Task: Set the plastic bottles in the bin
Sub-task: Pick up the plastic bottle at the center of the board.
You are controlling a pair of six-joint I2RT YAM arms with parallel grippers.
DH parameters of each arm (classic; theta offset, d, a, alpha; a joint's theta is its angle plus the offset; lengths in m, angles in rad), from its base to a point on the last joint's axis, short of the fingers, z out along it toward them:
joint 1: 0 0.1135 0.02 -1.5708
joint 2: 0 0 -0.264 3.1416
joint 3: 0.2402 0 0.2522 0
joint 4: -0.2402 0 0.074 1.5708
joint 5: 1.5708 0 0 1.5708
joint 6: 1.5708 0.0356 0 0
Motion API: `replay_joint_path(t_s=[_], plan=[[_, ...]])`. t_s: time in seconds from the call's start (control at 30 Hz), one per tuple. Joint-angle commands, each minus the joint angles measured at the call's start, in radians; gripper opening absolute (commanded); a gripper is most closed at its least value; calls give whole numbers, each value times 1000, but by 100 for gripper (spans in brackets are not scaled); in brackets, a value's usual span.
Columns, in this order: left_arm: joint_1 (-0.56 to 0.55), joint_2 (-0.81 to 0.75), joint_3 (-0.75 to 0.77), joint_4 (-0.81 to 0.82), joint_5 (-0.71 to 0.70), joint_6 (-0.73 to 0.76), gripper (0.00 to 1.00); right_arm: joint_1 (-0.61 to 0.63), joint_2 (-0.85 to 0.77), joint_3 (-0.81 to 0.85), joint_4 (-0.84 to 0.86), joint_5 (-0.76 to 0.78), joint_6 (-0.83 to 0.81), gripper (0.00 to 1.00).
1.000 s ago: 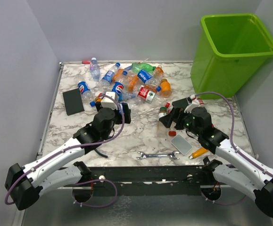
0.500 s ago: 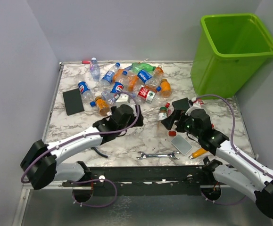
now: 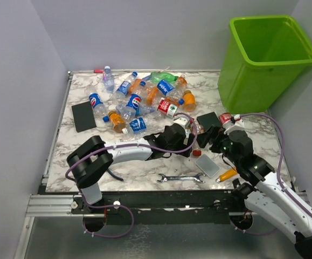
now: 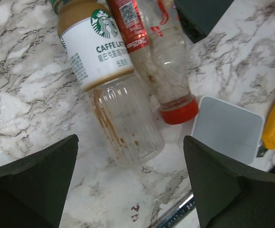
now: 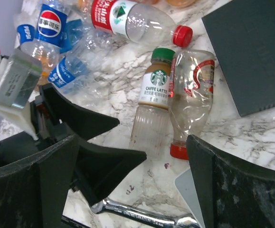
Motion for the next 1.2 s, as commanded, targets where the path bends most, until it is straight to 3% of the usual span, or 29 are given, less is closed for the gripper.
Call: replay_joint_path(t_s=[0.0,0.27,0.77,0.9,1.17], plan=[[3,75,55,16,38,34,90,5,-3,49,-55,-12,-11,98],[3,166,108,-4,16,47,84,4,-20,54,-69,-21,-12,98],[2,183,85,-18,-64,61,53,5,-52,97,-116,19,-39,98],[-3,112,67,-13,-83,72,43,5,-40,131,-115,13,-65,99],[-11,-268,-16,16,-122,199,42,4,-3,372,-34,-87,-210,100]])
